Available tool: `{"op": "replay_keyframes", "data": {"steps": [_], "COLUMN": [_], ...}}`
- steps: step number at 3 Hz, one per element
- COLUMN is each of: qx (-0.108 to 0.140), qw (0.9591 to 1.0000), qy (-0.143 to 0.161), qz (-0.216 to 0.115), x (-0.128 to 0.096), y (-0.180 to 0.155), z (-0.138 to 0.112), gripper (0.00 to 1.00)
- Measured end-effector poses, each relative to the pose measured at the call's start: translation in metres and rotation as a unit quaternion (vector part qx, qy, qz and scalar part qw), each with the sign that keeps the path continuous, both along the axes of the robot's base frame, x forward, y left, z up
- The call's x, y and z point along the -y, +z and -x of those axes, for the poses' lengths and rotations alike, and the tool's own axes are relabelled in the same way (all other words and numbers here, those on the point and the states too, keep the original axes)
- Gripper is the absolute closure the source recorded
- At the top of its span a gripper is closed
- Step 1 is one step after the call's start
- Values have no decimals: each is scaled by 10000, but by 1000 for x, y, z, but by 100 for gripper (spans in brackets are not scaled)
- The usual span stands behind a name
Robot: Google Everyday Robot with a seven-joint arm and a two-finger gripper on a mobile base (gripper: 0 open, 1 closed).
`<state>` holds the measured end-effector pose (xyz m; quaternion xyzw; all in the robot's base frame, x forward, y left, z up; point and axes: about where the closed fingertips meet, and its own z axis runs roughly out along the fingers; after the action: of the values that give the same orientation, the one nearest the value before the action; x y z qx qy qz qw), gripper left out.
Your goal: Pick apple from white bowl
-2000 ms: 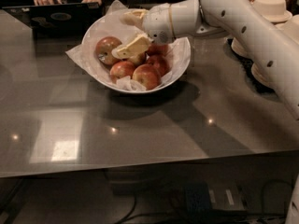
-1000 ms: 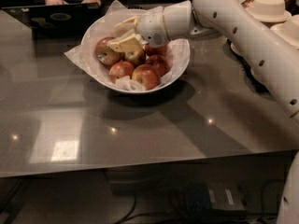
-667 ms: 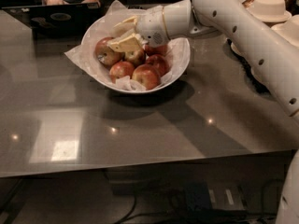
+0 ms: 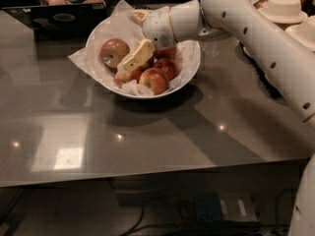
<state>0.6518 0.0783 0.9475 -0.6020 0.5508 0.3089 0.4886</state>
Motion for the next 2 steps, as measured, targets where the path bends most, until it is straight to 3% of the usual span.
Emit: {"op": "replay_keyframes", "data": {"steps": [2], "qx": [-84], "qw": [9997], "qy": [29], "qz": [211], "x": [-4], "y": [3], "z": [3], "gripper": [0]}}
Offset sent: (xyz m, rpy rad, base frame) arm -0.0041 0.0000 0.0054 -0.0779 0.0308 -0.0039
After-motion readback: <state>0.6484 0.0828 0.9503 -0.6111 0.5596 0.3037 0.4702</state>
